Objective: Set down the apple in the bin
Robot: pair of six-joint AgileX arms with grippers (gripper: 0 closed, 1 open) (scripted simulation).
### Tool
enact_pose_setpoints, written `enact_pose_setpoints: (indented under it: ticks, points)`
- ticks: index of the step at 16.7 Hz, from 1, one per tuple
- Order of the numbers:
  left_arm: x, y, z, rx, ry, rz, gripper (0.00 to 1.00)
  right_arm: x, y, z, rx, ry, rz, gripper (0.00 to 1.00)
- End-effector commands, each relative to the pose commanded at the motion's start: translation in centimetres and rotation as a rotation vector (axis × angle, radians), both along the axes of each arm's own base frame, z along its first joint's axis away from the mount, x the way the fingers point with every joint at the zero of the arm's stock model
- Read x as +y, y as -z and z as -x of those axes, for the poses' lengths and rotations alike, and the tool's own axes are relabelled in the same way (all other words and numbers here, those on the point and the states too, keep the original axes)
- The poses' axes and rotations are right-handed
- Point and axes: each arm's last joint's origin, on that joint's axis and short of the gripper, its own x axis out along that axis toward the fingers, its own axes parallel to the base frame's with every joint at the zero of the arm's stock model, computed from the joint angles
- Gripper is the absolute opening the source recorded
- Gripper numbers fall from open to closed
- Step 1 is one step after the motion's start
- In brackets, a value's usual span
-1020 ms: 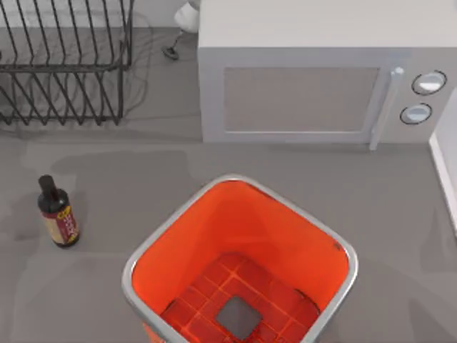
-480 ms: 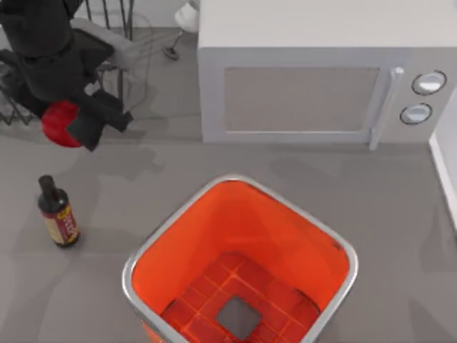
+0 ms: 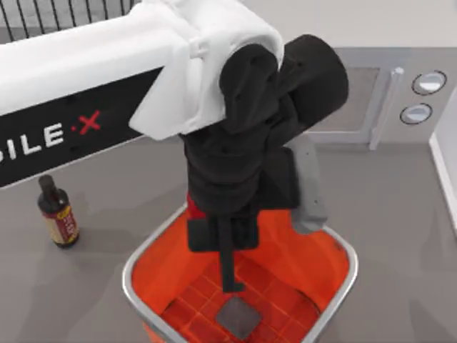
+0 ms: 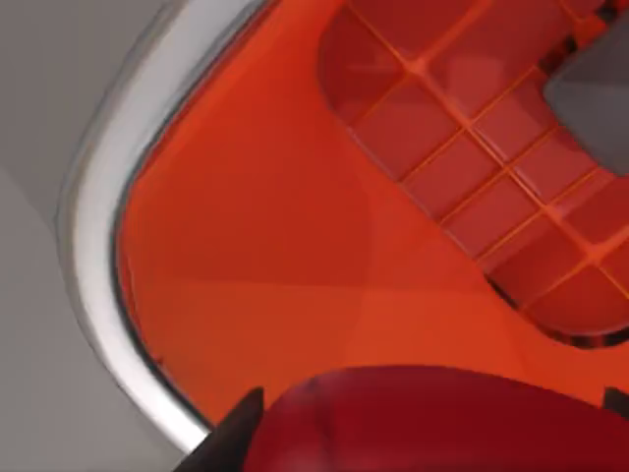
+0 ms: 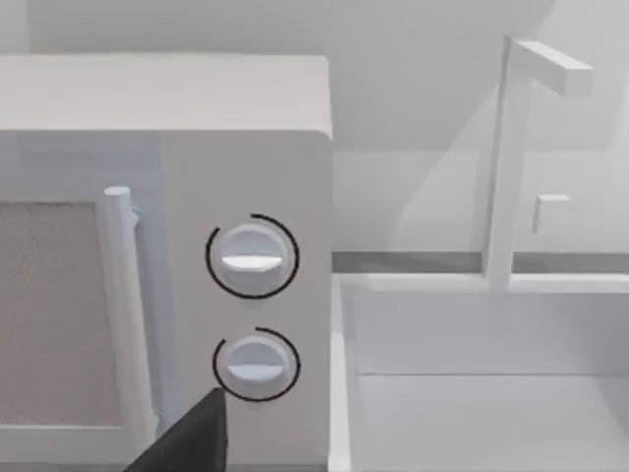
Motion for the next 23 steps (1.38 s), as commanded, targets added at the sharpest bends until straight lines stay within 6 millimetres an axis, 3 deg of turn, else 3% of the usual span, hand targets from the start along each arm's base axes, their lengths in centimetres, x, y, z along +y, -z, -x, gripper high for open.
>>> enact_pose_setpoints:
  ticks: [2, 4, 10, 17, 21, 23]
  points:
    - [-1.0, -0.2, 2.4, -0.014, 0.108, -0.002, 0.0, 0.0, 0.0, 0.0, 0.0, 0.0, 0.0, 1.0]
    - [-1.3, -0.3, 3.5, -0.022, 0.157, -0.003, 0.0, 0.0, 0.0, 0.0, 0.0, 0.0, 0.0, 1.0]
    - [-1.2, 0.1, 3.1, -0.032, 0.155, -0.011, 0.0, 0.0, 0.0, 0.0, 0.0, 0.0, 0.0, 1.0]
    - [-1.2, 6.3, 2.8, -0.024, 0.159, -0.002, 0.0, 0.0, 0.0, 0.0, 0.0, 0.0, 0.0, 1.0]
    - [-1.1, 6.7, 2.8, -0.023, 0.16, -0.003, 0.0, 0.0, 0.0, 0.0, 0.0, 0.0, 0.0, 1.0]
    - [-1.1, 6.7, 2.8, -0.023, 0.16, -0.003, 0.15, 0.0, 0.0, 0.0, 0.0, 0.0, 0.0, 1.0]
